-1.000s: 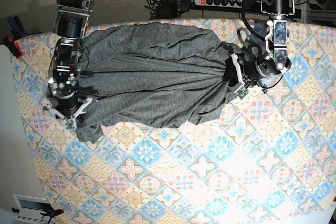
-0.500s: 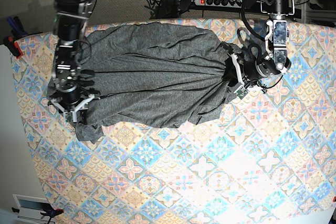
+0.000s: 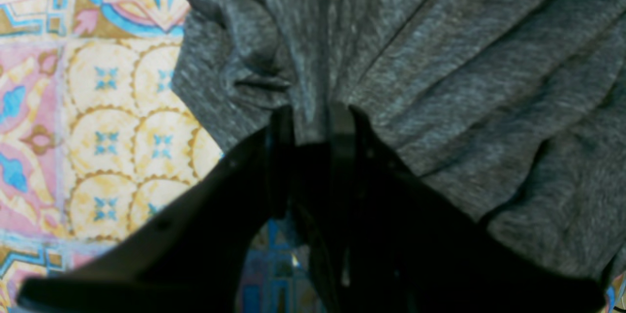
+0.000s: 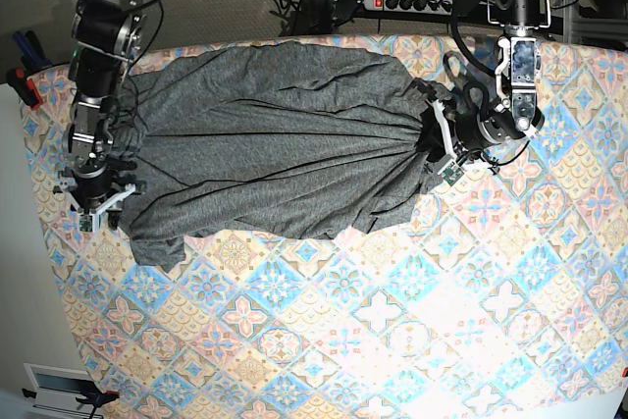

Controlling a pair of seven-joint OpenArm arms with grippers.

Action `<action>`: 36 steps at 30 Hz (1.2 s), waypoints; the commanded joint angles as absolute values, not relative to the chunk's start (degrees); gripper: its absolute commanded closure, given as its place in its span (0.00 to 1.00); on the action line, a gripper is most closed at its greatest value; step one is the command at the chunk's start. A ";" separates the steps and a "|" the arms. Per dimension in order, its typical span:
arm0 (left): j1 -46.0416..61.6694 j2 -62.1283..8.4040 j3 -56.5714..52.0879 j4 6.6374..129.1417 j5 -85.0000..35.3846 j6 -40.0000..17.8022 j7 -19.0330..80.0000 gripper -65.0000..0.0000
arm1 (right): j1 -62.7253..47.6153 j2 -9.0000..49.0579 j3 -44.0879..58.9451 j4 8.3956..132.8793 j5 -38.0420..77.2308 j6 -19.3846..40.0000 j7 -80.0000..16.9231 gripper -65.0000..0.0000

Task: Layout the t-shirt on the table in an organized manner, then fold the t-shirt properly
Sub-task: 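Hold the shirt with the left gripper and regrasp fabric with the right gripper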

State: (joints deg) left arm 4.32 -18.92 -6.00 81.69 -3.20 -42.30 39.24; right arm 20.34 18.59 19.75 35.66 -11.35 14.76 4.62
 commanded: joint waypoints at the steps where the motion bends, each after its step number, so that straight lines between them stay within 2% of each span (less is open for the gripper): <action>1: 6.20 -20.53 -6.29 80.04 8.48 -40.00 52.88 0.81 | 20.26 19.12 19.82 35.21 -13.58 14.20 -0.04 0.69; 10: 6.29 -20.53 -6.29 80.13 8.48 -40.00 52.88 0.81 | 19.91 19.12 19.74 36.26 -13.67 14.20 -0.40 0.69; 13: 6.29 -20.53 -6.29 80.13 8.48 -40.00 52.88 0.81 | 19.74 19.12 19.74 43.03 -13.67 14.20 -0.84 0.69; 17: 6.29 -20.53 -6.20 80.13 8.48 -40.00 52.88 0.81 | 15.34 19.03 19.56 56.13 -13.58 14.20 -7.52 0.69; 22: 6.29 -20.35 -6.02 80.13 8.48 -40.00 52.88 0.81 | 14.11 16.40 19.30 68.97 -13.41 14.20 -11.30 0.69; 28: 6.37 -20.26 -5.85 80.13 8.48 -40.00 52.88 0.81 | 14.11 14.46 16.92 69.76 -13.49 21.41 -14.29 0.69; 36: 6.37 -20.26 -5.85 80.13 8.48 -40.00 52.88 0.81 | 14.11 13.49 16.92 69.14 -13.41 21.41 -14.29 0.69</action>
